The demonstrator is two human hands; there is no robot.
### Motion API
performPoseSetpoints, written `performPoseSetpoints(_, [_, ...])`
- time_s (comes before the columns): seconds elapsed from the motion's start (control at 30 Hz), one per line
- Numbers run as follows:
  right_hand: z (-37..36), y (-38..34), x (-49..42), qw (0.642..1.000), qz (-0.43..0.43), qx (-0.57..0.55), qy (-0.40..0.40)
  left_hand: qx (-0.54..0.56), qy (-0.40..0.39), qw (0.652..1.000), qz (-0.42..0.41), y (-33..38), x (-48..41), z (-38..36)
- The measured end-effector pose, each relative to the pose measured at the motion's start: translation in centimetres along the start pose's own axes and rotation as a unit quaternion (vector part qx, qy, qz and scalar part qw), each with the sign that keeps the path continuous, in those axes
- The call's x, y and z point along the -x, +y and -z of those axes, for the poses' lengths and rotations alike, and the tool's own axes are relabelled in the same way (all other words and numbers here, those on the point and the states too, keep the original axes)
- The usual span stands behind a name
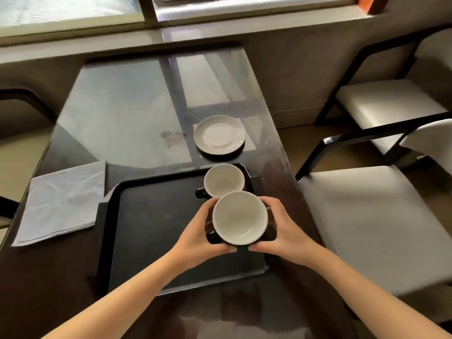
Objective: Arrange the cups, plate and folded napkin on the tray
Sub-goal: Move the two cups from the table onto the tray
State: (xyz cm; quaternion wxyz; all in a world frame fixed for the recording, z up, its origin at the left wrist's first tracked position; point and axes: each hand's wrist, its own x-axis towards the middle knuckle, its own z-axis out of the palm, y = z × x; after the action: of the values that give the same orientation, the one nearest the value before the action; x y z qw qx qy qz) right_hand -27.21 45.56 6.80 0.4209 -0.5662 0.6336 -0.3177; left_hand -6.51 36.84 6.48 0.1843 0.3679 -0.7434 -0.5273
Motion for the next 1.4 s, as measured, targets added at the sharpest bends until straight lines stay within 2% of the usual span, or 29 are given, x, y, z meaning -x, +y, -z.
performPoseSetpoints(0.2, [-2.5, 1.9, 1.4, 0.999, -0.041, -0.01, -0.029, -0.011, -0.024, 0.999, 0.041, -1.9, 1.8, -1.2])
performPoseSetpoints(0.47, [-4.2, 2.4, 1.7, 0.998, -0.065, 0.006, -0.026, -0.023, -0.051, 0.996, 0.069, -3.6, 2.1, -1.5])
performPoseSetpoints(1.13, [-6.3, 2.6, 2.1, 0.995, -0.099, 0.023, 0.012, -0.041, -0.095, 0.993, 0.058, -6.1, 1.4, -1.2])
performPoseSetpoints(1.3, [-5.9, 2.6, 2.1, 0.994, -0.102, 0.034, -0.002, -0.061, -0.093, 0.992, 0.052, -6.2, 1.6, -1.4])
performPoseSetpoints(1.4, [-5.2, 2.5, 2.1, 0.994, -0.109, 0.023, -0.02, -0.057, -0.12, 0.989, 0.061, -6.4, 1.8, -1.0])
